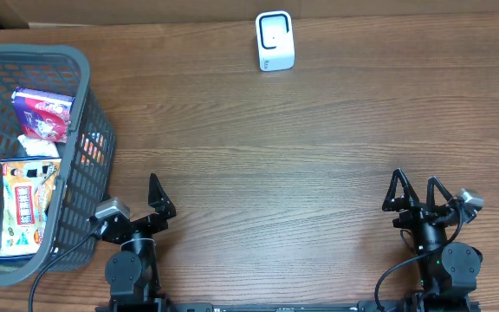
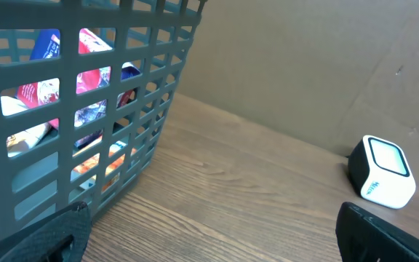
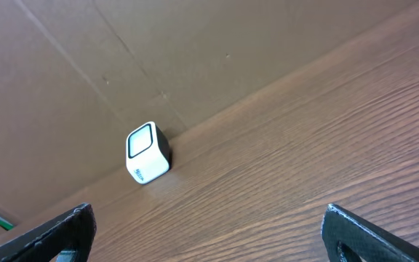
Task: Scan the item barcode
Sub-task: 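Raise the left gripper and turn it toward the grey basket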
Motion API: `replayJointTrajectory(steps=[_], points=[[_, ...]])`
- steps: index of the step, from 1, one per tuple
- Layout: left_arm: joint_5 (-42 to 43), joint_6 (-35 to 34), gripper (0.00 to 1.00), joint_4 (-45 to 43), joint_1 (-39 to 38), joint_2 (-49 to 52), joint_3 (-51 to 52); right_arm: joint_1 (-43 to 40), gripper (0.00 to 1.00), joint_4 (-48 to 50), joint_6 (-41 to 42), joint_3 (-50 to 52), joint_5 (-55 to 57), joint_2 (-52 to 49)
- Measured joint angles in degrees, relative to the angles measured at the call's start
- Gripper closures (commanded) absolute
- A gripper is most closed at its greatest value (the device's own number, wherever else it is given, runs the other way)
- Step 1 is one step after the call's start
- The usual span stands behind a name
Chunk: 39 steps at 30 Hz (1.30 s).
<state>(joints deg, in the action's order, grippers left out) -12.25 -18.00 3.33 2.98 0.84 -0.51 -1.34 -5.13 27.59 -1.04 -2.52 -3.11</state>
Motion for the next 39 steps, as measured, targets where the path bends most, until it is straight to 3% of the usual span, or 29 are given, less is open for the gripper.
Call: replayJointTrajectory(steps=[23, 31, 39], points=[[2.34, 0.42, 0.01, 0.24, 0.0, 0.0, 0.0, 0.0, 0.0, 0.02, 0.0, 0.0, -0.02, 0.0], [16.81, 13.38, 0.0, 0.76, 0.0, 0.94, 0.0, 0.0, 0.0, -0.02, 0.0, 0.0, -0.02, 0.0], [22.6, 18.25, 0.0, 7.69, 0.0, 5.18, -5.77, 0.0, 0.0, 0.02, 0.04, 0.0, 0.0, 0.0]])
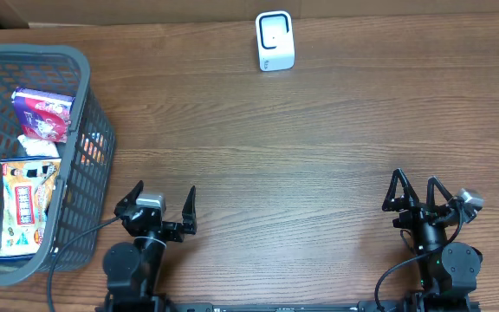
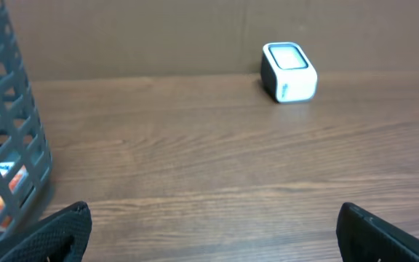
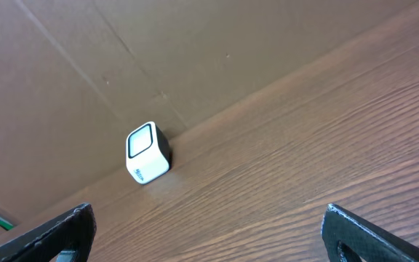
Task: Scan the item barcode
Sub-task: 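Raise the left gripper and turn it toward the grey basket, then reach the left gripper into the basket and grasp the purple snack pack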
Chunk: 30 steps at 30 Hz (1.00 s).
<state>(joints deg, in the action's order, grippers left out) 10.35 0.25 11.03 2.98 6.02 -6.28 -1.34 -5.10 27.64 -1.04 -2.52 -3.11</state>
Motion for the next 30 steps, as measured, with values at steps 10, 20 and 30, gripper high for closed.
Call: replayJointTrajectory(steps=[10, 20, 30], points=[[-3.41, -1.25, 0.0, 22.75, 0.0, 19.91, -40.3, 0.0, 0.0, -0.02, -0.09, 0.0, -0.02, 0.0], [-12.22, 0.76, 0.0, 62.71, 0.0, 56.37, -100.91, 0.0, 0.0, -0.02, -0.04, 0.0, -0.02, 0.11], [-20.96, -4.81, 0.0, 68.3, 10.88, 68.63, -116.41, 0.0, 0.0, -0.04, -0.02, 0.0, -0.02, 0.11]])
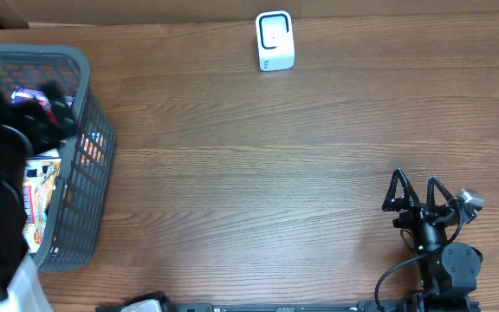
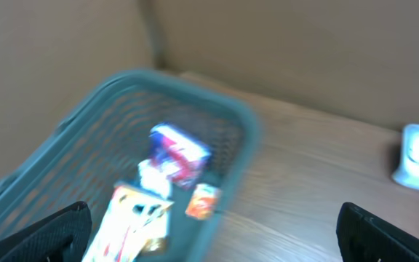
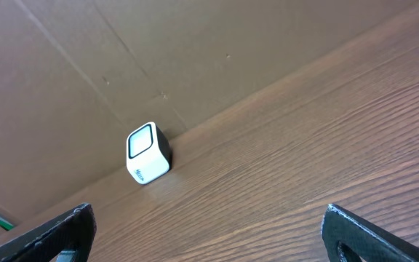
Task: Scan the item barcode
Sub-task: 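Reach the left gripper into the basket and grasp the purple snack pack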
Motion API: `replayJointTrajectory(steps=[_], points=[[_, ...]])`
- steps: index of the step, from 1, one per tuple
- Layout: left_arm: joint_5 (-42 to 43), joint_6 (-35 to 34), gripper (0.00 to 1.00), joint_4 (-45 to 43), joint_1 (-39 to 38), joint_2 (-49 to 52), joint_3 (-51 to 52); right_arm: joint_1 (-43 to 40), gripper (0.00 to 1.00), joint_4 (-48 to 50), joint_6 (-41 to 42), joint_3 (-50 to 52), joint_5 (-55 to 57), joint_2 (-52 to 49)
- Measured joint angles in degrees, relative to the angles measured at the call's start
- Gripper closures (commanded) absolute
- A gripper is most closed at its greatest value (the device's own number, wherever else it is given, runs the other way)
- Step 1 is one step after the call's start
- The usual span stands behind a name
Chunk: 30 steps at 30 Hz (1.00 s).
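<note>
The white barcode scanner (image 1: 275, 41) stands at the table's far edge, also seen as the scanner (image 3: 148, 153) and, blurred, the scanner. The items lie in the grey basket (image 1: 83, 69) at the left: a purple packet (image 2: 179, 151), a white-orange packet (image 2: 140, 218) and a small orange packet (image 2: 204, 201). My left arm is a dark blur raised over the basket, partly hiding it. The left gripper (image 2: 213, 236) is open and empty, high above the basket. My right gripper (image 1: 421, 201) rests open at the near right.
A cardboard wall (image 3: 195, 51) backs the table behind the scanner. The basket rim (image 2: 246, 120) stands well above the tabletop (image 1: 275, 173). The left wrist view is blurred by motion.
My left arm was low at the near edge facing the scanner; now it is raised high over the basket, its camera looking down at the packets. The right arm has not moved.
My left gripper first sat at the near left, facing the basket's side. Then it faced the scanner across the table. Now it is up over the basket, open. The right gripper has stayed open at the near right throughout.
</note>
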<state>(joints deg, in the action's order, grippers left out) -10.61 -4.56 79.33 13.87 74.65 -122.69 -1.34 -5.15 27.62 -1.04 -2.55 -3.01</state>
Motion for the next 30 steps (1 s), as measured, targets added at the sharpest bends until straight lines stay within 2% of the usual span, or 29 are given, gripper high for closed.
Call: replayJointTrajectory(steps=[6, 8, 10, 17, 30], points=[[3.61, -4.22, 0.0, -0.09, 17.27, 8.81, -0.09, 0.0, 0.0, 0.0, -0.02, 0.0, 0.0, 0.0], [5.75, -4.79, 0.03, -0.42, 20.83, 12.39, -0.09, 0.0, 0.0, 0.02, 0.0, 0.0, 0.02, 0.0], [7.91, -5.18, 0.0, -0.81, 23.15, 15.96, -0.09, 0.0, 0.0, 0.0, -0.02, 0.0, 0.02, 0.0], [12.83, -6.05, 0.0, -1.49, 24.26, 27.26, -0.09, 0.0, 0.0, 0.02, -0.02, 0.0, 0.0, 0.0], [14.1, -10.78, 0.0, -10.47, 23.61, 46.73, -0.09, 0.0, 0.0, 0.04, 0.0, 0.0, 0.02, 0.0]])
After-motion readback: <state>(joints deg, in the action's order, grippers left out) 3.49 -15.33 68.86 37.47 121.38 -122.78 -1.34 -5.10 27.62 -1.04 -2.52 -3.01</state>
